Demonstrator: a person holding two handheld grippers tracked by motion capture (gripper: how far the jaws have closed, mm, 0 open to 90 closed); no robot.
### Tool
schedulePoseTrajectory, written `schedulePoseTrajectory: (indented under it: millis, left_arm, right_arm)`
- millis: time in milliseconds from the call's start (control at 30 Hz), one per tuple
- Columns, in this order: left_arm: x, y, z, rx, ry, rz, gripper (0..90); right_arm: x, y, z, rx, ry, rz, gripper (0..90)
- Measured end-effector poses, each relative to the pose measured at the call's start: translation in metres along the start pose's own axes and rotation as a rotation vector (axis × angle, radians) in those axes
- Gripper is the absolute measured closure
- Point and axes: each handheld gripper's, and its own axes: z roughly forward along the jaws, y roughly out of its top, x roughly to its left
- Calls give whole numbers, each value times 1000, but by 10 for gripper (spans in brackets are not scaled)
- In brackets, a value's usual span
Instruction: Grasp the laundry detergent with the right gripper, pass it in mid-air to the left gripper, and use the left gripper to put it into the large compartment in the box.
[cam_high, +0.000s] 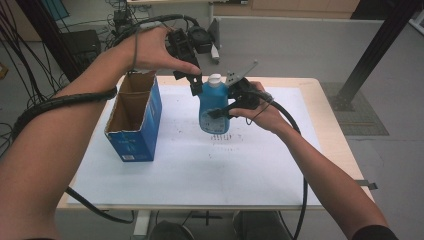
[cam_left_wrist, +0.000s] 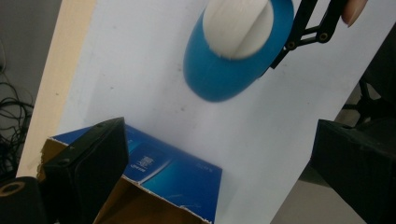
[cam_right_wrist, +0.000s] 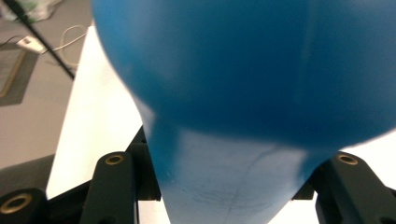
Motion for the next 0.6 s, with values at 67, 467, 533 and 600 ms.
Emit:
schedulePoseTrajectory:
  millis: [67,467,533,600]
  left_arm:
    - [-1,0,0,-1,-4,5,49]
    - [-10,-2,10,17,-65,58,46]
    - [-12,-1,12,22,-67,68,47]
    - [-14,-1,13,23,-70,78,46]
  right_arm:
    - [2,1,3,5,12,-14,443]
    - [19,16,16,-2,86,-100,442]
    - [22,19,17,-4,99,-111,442]
    - [26,22,19,-7,114,-122,442]
